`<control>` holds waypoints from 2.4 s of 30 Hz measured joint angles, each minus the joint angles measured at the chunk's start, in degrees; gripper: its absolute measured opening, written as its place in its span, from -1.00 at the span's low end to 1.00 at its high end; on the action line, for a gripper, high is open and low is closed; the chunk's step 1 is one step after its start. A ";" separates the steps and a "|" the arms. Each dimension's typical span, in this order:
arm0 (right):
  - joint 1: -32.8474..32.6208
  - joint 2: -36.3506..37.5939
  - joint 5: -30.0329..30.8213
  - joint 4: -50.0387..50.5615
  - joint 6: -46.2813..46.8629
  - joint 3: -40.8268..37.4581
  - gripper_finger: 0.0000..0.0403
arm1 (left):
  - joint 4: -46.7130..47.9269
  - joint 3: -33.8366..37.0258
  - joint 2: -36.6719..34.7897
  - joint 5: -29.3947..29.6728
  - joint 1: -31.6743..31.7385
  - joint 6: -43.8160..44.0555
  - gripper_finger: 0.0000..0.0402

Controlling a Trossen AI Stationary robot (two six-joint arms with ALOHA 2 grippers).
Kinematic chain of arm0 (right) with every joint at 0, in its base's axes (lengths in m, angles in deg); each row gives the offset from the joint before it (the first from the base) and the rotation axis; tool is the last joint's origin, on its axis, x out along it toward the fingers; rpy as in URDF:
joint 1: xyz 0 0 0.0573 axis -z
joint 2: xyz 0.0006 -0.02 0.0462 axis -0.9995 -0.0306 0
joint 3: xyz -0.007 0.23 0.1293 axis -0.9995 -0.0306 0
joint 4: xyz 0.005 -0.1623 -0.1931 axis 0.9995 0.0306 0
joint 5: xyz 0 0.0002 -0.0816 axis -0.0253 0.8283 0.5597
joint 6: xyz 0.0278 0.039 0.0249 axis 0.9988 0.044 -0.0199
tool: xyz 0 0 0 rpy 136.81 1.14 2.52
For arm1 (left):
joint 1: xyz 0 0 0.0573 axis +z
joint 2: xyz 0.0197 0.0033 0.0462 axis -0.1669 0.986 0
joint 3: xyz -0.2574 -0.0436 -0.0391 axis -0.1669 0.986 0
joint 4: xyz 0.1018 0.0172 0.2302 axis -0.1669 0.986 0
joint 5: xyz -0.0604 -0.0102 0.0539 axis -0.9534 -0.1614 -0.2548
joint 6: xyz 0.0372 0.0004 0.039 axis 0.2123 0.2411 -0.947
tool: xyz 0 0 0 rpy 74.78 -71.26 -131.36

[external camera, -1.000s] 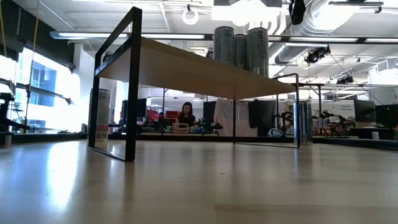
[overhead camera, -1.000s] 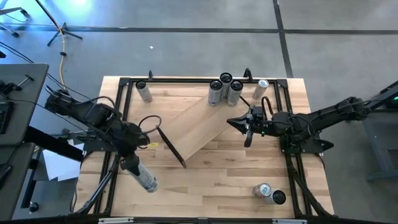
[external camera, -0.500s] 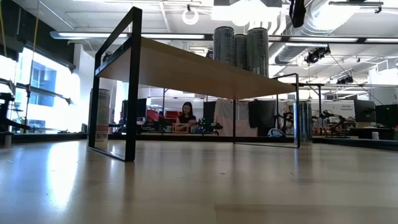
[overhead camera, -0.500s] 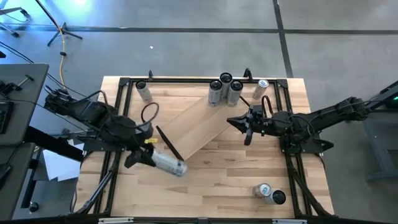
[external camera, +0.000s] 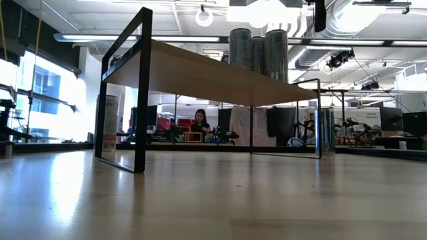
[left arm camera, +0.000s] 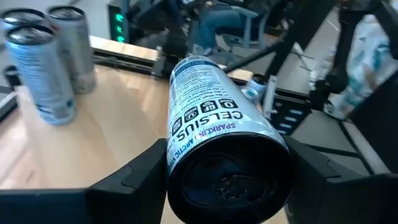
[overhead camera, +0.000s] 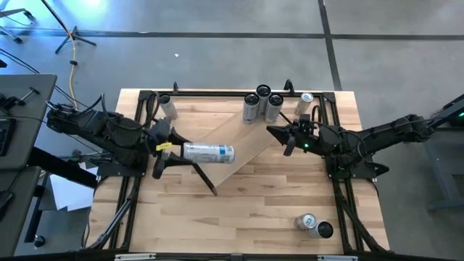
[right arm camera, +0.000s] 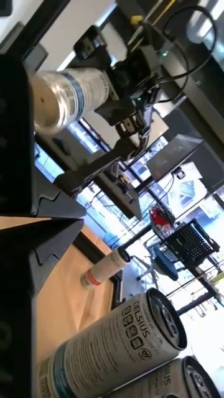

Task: Place canned beverage on shelf
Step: Put the white-blue soda can on the shelf and align it with the other white-blue soda can

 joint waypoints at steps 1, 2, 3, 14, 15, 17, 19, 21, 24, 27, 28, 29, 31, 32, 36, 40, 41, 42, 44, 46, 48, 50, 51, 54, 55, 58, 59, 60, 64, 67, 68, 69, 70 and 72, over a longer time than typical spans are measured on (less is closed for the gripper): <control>0.20 0.00 0.01 -0.03 0.57 0.00 -1.00 | 0.10 0.00 -0.14 0.50 0.02 -0.02 0.07; 0.37 0.00 -0.01 -0.02 1.45 0.00 -1.00 | 0.12 0.00 -0.23 0.74 0.04 -0.04 0.07; 0.52 0.00 -0.01 0.00 2.02 0.00 -1.00 | -0.09 0.00 -0.24 1.11 0.04 -0.04 0.08; 0.51 0.00 0.01 0.04 2.91 0.00 -1.00 | -1.35 0.96 -0.11 4.94 0.02 1.60 0.08; 0.49 0.00 0.01 0.04 2.91 0.00 -1.00 | -1.48 0.96 -0.11 5.61 0.02 1.64 0.08; 0.49 0.00 -0.12 -0.42 2.91 0.00 -1.00 | -1.49 0.96 -0.11 6.54 0.02 1.67 0.08; 0.49 0.00 -0.49 -1.59 2.91 0.00 -1.00 | -1.51 0.96 0.18 6.88 0.02 2.40 0.08; 0.49 0.00 -1.16 -3.58 2.77 0.00 -1.00 | -1.48 0.96 0.70 6.83 0.02 3.40 0.08; 0.49 -0.02 -6.30 -8.70 -0.51 0.00 -1.00 | -1.38 0.98 1.84 6.69 0.02 3.99 0.08; 0.47 0.00 -11.16 -13.86 -2.01 0.02 -0.96 | -1.38 0.98 3.56 6.63 0.02 2.83 0.08; 0.47 0.00 -12.36 -15.10 -2.73 0.02 -0.92 | -1.38 0.98 4.24 6.63 0.02 2.58 0.08; 0.47 -0.01 -13.83 -16.44 -3.55 0.02 -0.87 | -1.44 0.98 4.95 6.63 0.02 2.51 0.08; 0.04 0.00 -15.62 -18.39 -4.16 0.05 -0.73 | -1.38 1.01 6.29 6.37 0.28 2.92 0.08; -0.28 0.00 -15.97 -18.63 -4.38 0.12 -0.64 | -1.44 1.01 6.98 5.98 0.64 3.13 0.08; -2.11 -0.09 -16.23 -17.61 -6.96 2.66 -0.23 | -3.53 1.06 9.53 3.58 2.18 5.15 0.08; -3.34 -0.95 -16.40 -11.94 -9.81 9.37 0.21 | -9.74 1.09 11.05 0.89 3.67 5.99 0.08; -3.66 -1.59 -16.36 -9.18 -10.95 11.66 0.31 | -10.80 1.09 11.27 0.44 3.96 6.01 0.08; -3.83 -2.47 -16.36 -6.12 -12.25 14.28 0.40 | -11.45 1.09 11.43 0.26 4.21 6.12 0.08; -4.02 -4.22 -15.23 3.07 -14.91 19.48 0.55 | -11.84 1.09 11.57 0.12 4.58 6.21 0.08; -4.04 -6.55 -12.00 13.16 -16.18 24.82 0.66 | -11.67 1.09 11.57 0.11 4.87 7.02 0.08; -3.99 -8.50 -8.03 22.92 -16.77 29.57 0.71 | -11.63 1.09 11.54 0.10 4.92 7.50 0.08; -3.95 -10.29 -5.63 30.24 -17.84 33.88 0.73 | -11.42 1.08 11.40 0.09 4.92 7.50 0.08; -3.95 -11.04 -4.92 34.08 -18.49 35.65 0.74 | -11.23 1.09 11.29 0.10 4.92 7.51 0.08; -3.99 -13.39 -5.01 40.62 -19.67 39.68 0.74 | -11.04 1.07 11.26 0.06 4.92 7.52 0.08; -3.99 -13.94 -4.99 41.86 -19.67 40.58 0.74 | -10.79 1.07 11.26 0.03 4.92 7.52 0.08; -3.99 -15.08 -5.18 41.59 -19.62 42.16 0.74 | -10.25 1.07 11.26 -0.04 4.92 7.52 0.08; -3.99 -15.40 -5.63 41.61 -19.37 42.41 0.74 | -10.16 1.07 11.26 -0.04 4.92 7.51 0.08; -3.99 -15.68 -6.12 41.58 -19.23 42.47 0.74 | -10.05 1.07 11.26 -0.04 4.92 7.50 0.08; -3.99 -16.15 -6.48 41.54 -19.18 42.47 0.74 | -9.92 1.07 11.26 -0.17 4.92 7.49 0.08; -3.99 -16.15 -6.48 41.44 -16.26 42.47 0.74 | -9.92 1.07 11.26 -1.54 4.92 7.17 0.08; -3.99 -16.15 -6.52 41.44 -15.51 42.47 0.74 | -9.86 1.07 11.26 -1.54 4.92 7.12 0.08; -3.99 -16.15 -6.70 41.44 -15.31 42.47 0.74 | -9.89 1.07 11.26 -1.59 4.92 6.94 0.08; -3.99 -16.15 -7.02 41.42 -15.68 42.47 0.74 | -9.92 1.07 11.26 -1.63 4.92 6.60 0.08; -3.97 -16.15 -8.26 41.55 -18.07 42.47 0.74 | -9.94 1.07 11.26 -1.61 4.92 6.10 0.08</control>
